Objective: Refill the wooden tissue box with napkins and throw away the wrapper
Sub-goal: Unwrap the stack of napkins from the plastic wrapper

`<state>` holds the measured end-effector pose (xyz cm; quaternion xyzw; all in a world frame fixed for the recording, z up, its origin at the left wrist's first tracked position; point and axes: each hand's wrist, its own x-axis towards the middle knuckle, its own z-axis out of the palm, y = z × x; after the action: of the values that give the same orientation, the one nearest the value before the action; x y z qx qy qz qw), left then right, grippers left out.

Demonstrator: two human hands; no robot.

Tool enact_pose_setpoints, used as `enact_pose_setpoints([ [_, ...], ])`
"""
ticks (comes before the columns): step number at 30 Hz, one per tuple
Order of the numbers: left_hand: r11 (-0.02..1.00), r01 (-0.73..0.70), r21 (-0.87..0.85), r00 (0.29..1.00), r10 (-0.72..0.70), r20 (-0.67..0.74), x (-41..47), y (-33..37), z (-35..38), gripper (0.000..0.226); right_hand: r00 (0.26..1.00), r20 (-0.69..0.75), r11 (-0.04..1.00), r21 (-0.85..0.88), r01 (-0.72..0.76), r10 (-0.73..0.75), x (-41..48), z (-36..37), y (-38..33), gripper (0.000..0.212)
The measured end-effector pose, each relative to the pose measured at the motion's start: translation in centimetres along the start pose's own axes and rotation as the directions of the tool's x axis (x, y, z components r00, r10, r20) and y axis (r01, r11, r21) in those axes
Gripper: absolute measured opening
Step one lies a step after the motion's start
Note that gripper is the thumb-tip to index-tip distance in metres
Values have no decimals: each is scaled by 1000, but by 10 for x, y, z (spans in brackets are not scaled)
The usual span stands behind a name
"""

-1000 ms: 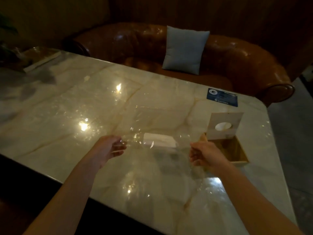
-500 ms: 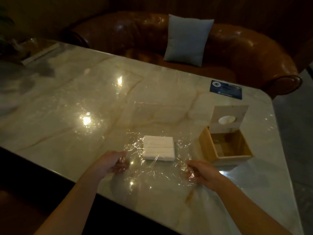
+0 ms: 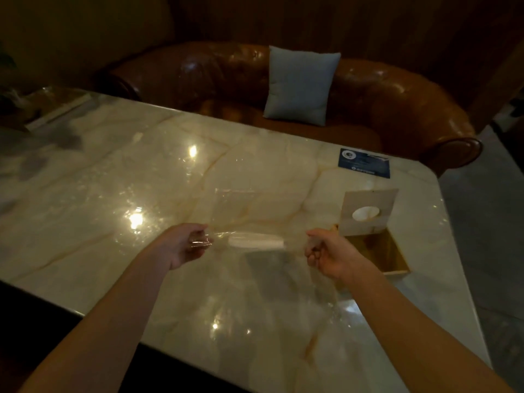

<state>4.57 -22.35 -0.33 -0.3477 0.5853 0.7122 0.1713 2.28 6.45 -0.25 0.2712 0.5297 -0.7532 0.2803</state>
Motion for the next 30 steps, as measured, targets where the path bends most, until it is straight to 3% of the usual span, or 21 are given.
enact_pose_setpoints([
  [4, 1000, -25, -15, 999, 25, 33, -1, 22, 4, 20, 998, 53, 999, -7, 33, -32, -2, 7, -24, 35],
  [10, 993, -115, 28, 990, 113, 82, -4, 40, 5, 14, 987, 106, 992, -26, 121, -117, -8, 8, -46, 30],
  [15, 982, -189, 13, 977, 187, 103, -5, 19, -6, 15, 986, 126, 986, -112, 127, -113, -14, -8, -24, 19],
  [17, 983, -177, 48, 980, 171, 101, -2, 0, -13, 13, 990, 102, 979, -169, 113, -97, -15, -18, -4, 11],
  [21, 970, -61, 237, 996, 44, 78, 5, -39, -29, 18, 999, 41, 944, -328, 36, -24, -14, -35, 41, 19],
  [26, 821, 89, 565, 991, -129, 32, 13, -68, -38, 13, 995, -15, 889, -449, -93, 97, -4, -48, 72, 18],
  [30, 899, 77, 430, 997, -82, -6, 20, -65, -31, 3, 996, -17, 943, -319, -92, 91, 7, -39, 68, 13],
])
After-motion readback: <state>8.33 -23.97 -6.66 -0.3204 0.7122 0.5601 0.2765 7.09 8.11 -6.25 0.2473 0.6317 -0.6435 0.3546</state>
